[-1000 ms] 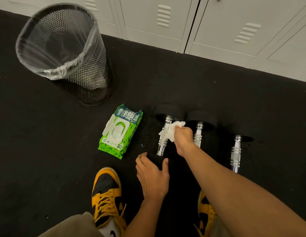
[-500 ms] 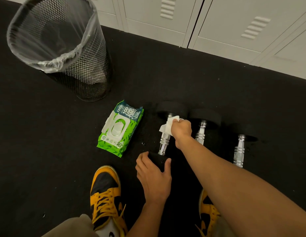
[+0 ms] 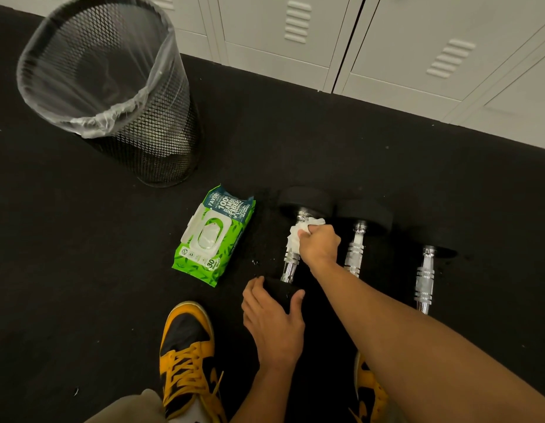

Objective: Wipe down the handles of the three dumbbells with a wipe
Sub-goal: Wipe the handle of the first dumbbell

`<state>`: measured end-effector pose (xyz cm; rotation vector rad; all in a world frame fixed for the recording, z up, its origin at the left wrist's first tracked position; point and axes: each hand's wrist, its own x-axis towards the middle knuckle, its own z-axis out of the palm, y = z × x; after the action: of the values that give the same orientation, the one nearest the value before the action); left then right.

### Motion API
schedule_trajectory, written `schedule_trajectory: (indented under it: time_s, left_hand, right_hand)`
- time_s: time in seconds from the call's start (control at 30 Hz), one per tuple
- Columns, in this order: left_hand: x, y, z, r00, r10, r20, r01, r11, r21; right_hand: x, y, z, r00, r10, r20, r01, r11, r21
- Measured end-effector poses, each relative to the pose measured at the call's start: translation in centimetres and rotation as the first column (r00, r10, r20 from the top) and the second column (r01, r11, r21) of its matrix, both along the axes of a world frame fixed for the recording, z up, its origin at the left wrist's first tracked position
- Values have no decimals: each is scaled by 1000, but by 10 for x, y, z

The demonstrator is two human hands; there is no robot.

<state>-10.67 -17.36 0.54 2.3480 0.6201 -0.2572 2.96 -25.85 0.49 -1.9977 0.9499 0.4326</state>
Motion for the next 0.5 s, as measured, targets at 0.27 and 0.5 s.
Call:
schedule_trajectory:
  time_s: [0.27, 0.5]
  left_hand:
    - [0, -1, -1, 1000, 4, -2, -4, 1000, -8]
    - [0, -1, 0, 1000, -19, -24, 19, 1000, 17]
  right_hand:
    - [-21, 0, -3, 998, 61, 3, -61, 998, -4]
    - [-40, -3, 0, 976, 216, 14, -215, 974, -67]
